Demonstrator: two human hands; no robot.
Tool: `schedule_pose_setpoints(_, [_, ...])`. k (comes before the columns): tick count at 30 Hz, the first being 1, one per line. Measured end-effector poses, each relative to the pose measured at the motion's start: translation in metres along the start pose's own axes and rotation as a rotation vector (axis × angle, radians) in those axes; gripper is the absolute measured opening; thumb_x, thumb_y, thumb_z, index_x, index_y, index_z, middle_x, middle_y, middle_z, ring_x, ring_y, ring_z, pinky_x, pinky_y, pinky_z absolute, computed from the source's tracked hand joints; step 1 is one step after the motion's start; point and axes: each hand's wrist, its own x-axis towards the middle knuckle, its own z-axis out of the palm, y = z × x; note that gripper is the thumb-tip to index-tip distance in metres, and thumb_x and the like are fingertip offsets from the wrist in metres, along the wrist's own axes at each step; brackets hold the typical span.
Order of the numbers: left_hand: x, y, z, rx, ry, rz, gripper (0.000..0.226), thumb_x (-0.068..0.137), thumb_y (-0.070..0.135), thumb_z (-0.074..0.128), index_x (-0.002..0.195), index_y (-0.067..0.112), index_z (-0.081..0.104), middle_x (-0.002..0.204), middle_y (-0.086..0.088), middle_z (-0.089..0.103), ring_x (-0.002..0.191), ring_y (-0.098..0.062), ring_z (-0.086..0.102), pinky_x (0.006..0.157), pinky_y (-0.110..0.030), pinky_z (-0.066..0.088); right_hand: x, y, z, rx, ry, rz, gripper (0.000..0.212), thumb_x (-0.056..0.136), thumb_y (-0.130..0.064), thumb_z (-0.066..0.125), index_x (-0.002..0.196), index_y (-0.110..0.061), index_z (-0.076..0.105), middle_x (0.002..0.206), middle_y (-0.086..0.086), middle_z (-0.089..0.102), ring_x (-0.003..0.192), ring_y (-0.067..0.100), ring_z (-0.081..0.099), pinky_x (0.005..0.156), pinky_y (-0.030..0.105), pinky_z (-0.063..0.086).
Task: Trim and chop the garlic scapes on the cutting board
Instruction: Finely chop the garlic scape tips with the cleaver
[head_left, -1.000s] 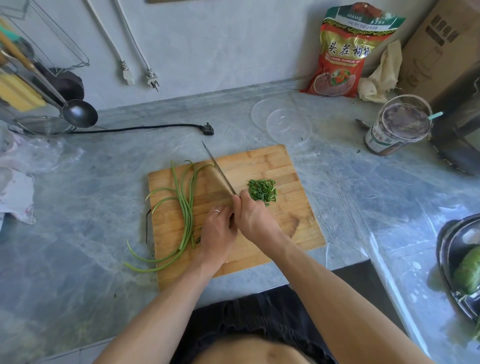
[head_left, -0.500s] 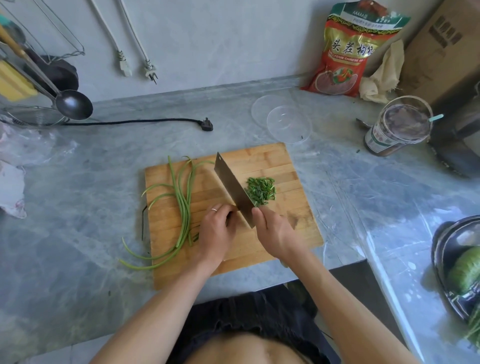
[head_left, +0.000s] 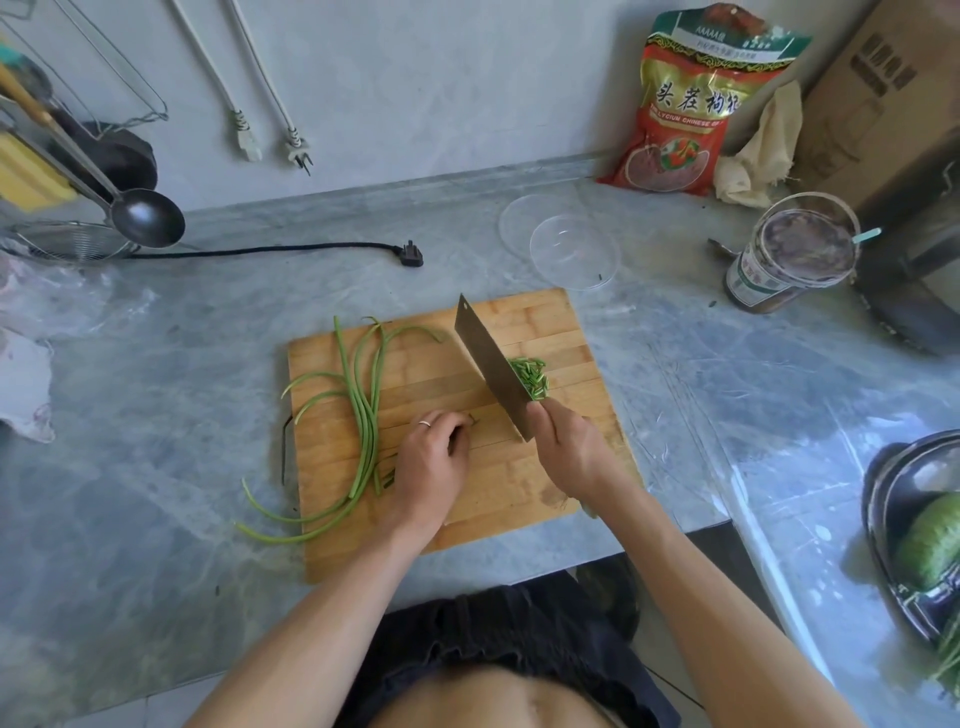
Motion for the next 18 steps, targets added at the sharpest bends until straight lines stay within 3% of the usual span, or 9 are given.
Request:
schedule_pose_setpoints(5, [-0.001, 0.001, -0.001, 0.016, 0.003, -0.009, 0.011, 0.084, -0.003, 0.070, 0.092, 0.006, 0.073, 0.088, -0.004, 0.070, 0.085, -0.018, 0.062, 0.075, -0.022, 0.048, -0.008, -0.004, -0.007, -0.006, -0.098, 0.013, 0.041, 0.105, -0.033, 0.032, 0.075, -0.008, 0.043, 0.059, -0.001, 0.044, 0.051, 0.010, 0.039, 0.047, 0.018, 0.032])
schedule_pose_setpoints(8, [-0.001, 0.003, -0.001, 0.010, 0.004, -0.003, 0.014, 0.083, -0.005, 0.069, 0.092, 0.005, 0.073, 0.089, -0.005, 0.070, 0.085, -0.019, 0.062, 0.075, -0.023, 0.048, -0.011, 0.000, -0.009, -0.024, -0.146, 0.029, 0.042, 0.105, -0.035, 0.031, 0.075, -0.009, 0.044, 0.059, -0.002, 0.044, 0.050, 0.010, 0.042, 0.049, 0.023, 0.034])
schedule_pose_setpoints(13, [-0.003, 0.001, -0.002, 0.028, -0.009, 0.000, 0.016, 0.083, -0.005, 0.071, 0.094, 0.005, 0.073, 0.090, -0.005, 0.072, 0.088, -0.020, 0.065, 0.077, -0.026, 0.052, -0.004, 0.007, -0.017, 0.020, -0.070, 0.052, 0.045, 0.105, -0.037, 0.030, 0.077, -0.006, 0.046, 0.061, -0.001, 0.046, 0.051, 0.013, 0.044, 0.047, 0.027, 0.038])
schedule_pose_setpoints(15, [-0.002, 0.001, -0.004, 0.023, -0.018, 0.014, 0.017, 0.082, -0.005, 0.072, 0.095, 0.005, 0.074, 0.090, -0.004, 0.072, 0.086, -0.019, 0.065, 0.076, -0.022, 0.050, -0.004, 0.010, -0.021, 0.032, -0.054, 0.053, 0.046, 0.104, -0.039, 0.030, 0.080, -0.004, 0.047, 0.060, -0.001, 0.046, 0.050, 0.013, 0.044, 0.046, 0.027, 0.038])
schedule_pose_setpoints(18, [0.002, 0.002, -0.007, 0.018, -0.022, 0.026, 0.016, 0.081, -0.004, 0.074, 0.094, 0.005, 0.073, 0.088, -0.004, 0.072, 0.081, -0.019, 0.065, 0.070, -0.028, 0.052, -0.009, 0.011, -0.021, 0.046, -0.024, 0.043, 0.045, 0.104, -0.041, 0.029, 0.079, -0.008, 0.047, 0.059, -0.002, 0.047, 0.047, 0.009, 0.042, 0.045, 0.024, 0.037])
